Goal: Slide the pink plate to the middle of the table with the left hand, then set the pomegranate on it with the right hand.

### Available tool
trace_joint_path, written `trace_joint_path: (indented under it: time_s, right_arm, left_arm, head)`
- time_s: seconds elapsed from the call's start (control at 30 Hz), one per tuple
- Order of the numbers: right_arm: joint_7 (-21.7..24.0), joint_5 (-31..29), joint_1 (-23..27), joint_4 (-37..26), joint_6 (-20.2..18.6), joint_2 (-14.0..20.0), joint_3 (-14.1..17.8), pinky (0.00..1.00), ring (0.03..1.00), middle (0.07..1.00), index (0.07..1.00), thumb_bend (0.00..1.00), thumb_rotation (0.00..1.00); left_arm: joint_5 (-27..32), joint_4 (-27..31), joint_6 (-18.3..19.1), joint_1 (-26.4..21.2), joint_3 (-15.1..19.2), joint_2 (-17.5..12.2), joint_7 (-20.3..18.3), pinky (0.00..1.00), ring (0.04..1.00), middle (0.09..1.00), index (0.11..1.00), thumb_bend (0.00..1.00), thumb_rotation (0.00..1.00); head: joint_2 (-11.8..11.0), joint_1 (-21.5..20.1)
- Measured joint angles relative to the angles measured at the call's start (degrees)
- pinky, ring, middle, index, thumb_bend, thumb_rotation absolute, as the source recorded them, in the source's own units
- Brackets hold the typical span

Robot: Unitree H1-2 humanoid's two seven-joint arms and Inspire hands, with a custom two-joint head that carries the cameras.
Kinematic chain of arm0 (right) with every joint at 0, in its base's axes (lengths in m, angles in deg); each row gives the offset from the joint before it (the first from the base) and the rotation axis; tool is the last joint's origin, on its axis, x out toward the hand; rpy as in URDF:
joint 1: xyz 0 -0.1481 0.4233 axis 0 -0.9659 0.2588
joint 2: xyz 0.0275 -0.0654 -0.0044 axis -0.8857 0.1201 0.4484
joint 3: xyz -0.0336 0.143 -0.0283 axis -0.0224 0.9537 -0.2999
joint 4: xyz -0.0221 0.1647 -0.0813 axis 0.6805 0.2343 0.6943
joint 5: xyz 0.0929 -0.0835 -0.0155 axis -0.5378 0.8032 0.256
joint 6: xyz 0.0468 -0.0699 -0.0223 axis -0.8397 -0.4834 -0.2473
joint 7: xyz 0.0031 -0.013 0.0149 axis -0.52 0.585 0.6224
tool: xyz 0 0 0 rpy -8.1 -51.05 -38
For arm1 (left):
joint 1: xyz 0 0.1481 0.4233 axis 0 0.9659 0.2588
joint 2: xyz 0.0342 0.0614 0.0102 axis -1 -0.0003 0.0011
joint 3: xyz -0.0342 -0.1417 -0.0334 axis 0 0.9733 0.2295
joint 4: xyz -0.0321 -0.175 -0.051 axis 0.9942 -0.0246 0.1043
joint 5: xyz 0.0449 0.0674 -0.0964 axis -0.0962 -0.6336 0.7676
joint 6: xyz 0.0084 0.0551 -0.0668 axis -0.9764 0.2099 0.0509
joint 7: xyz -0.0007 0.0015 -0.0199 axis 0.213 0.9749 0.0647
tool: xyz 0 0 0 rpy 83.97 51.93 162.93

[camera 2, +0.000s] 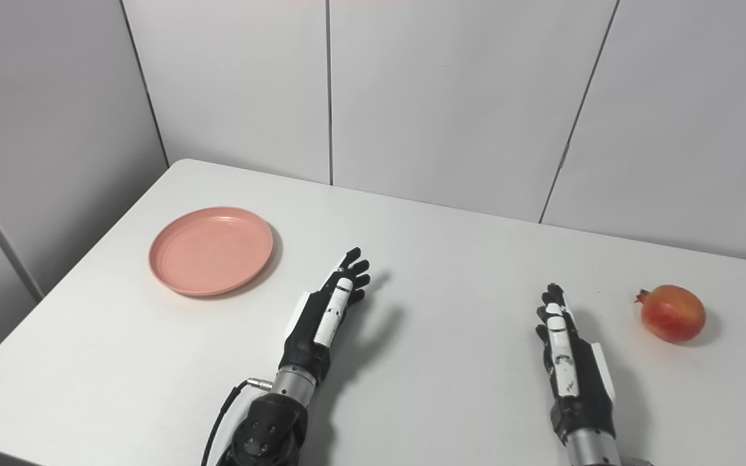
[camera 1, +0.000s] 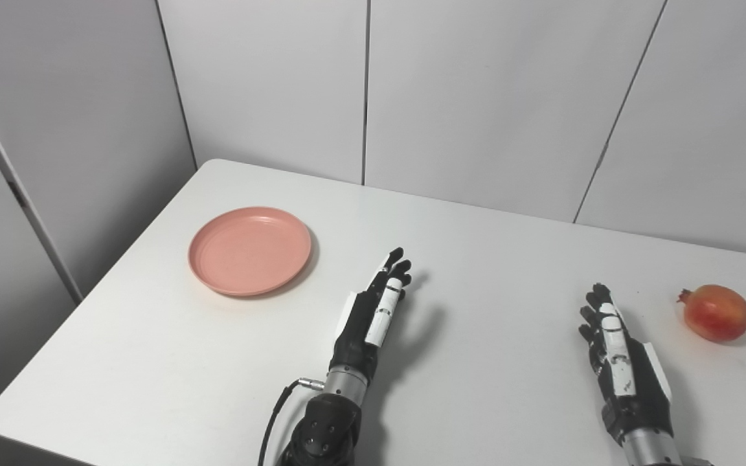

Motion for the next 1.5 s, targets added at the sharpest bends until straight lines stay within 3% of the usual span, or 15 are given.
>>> trace_joint_path:
  time_s: [0.17,0.97,1.5]
  right_arm:
    - [0.7,-0.5,-0.3,0.0,0.2,0.1,0.0,1.00,0.992,0.985,0.977,0.17,1.00]
    - [0.9,-0.6,-0.8,0.1,1.2,-0.8,-0.3,1.00,1.000,0.993,0.986,0.15,1.00]
    - [0.7,-0.4,-0.8,1.6,3.1,-1.5,-0.3,1.00,1.000,0.993,0.993,0.12,1.00]
  left_arm:
    - [-1.0,-0.6,-0.1,-0.2,-0.2,0.7,1.2,0.90,0.909,0.921,0.916,0.37,1.00]
    - [-1.5,-0.9,-0.4,-0.5,-0.3,0.9,1.4,0.90,0.907,0.920,0.914,0.40,1.00]
    - [-2.9,5.3,2.4,-0.7,-0.8,-2.1,-0.1,0.89,0.903,0.924,0.920,0.38,1.00]
  head:
    - [-1.3,1.4]
    - [-2.6,1.7]
    - [-3.0,2.1]
